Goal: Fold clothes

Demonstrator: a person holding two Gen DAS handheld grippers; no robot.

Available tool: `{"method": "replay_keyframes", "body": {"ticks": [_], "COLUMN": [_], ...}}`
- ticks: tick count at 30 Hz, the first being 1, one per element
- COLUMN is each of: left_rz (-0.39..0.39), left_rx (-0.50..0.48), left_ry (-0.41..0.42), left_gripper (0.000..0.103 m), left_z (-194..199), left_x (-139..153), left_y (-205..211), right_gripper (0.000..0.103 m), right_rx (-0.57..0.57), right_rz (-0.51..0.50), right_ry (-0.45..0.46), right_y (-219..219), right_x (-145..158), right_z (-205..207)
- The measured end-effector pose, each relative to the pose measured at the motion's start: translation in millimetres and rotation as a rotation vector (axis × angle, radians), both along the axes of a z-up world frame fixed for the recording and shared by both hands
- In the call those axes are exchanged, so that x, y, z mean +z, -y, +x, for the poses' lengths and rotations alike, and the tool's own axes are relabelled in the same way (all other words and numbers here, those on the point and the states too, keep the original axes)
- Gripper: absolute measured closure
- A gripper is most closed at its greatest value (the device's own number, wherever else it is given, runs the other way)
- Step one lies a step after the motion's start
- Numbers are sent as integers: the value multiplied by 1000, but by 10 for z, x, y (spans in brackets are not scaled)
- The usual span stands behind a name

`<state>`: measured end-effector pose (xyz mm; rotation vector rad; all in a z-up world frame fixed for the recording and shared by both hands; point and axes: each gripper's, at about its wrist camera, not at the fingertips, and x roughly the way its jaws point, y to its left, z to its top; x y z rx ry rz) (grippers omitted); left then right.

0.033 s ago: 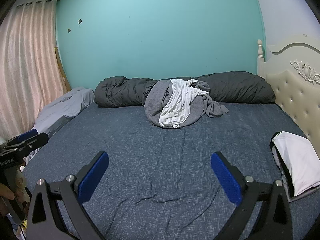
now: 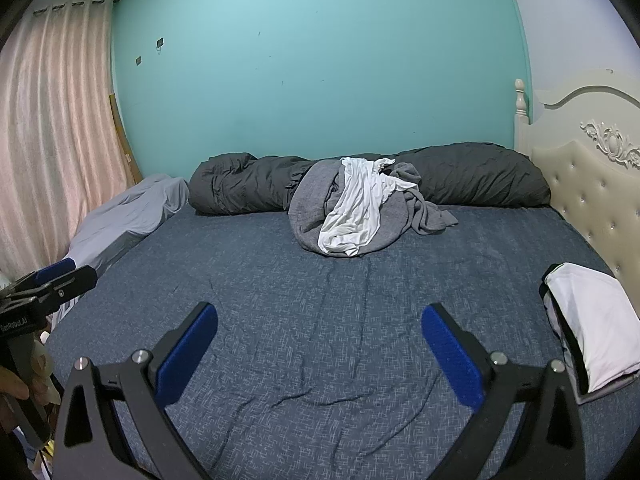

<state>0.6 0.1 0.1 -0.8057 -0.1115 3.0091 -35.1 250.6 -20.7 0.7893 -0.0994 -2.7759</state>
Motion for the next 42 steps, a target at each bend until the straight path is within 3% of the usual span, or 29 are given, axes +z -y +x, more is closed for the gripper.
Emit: {"method": "replay_keyframes", "body": {"ticks": [42], "left_rz": [5], "left_rx": [-12], "left_ry": [2], "left_gripper": [0], "left_z": [-41], "left_x": [-19], "left_y": [17], "right_gripper": [1], "right_rx": [-13], "right_rz": [5], "right_ry": [11], "right_y": [-13], "right_x": [5], "right_z": [-9]}}
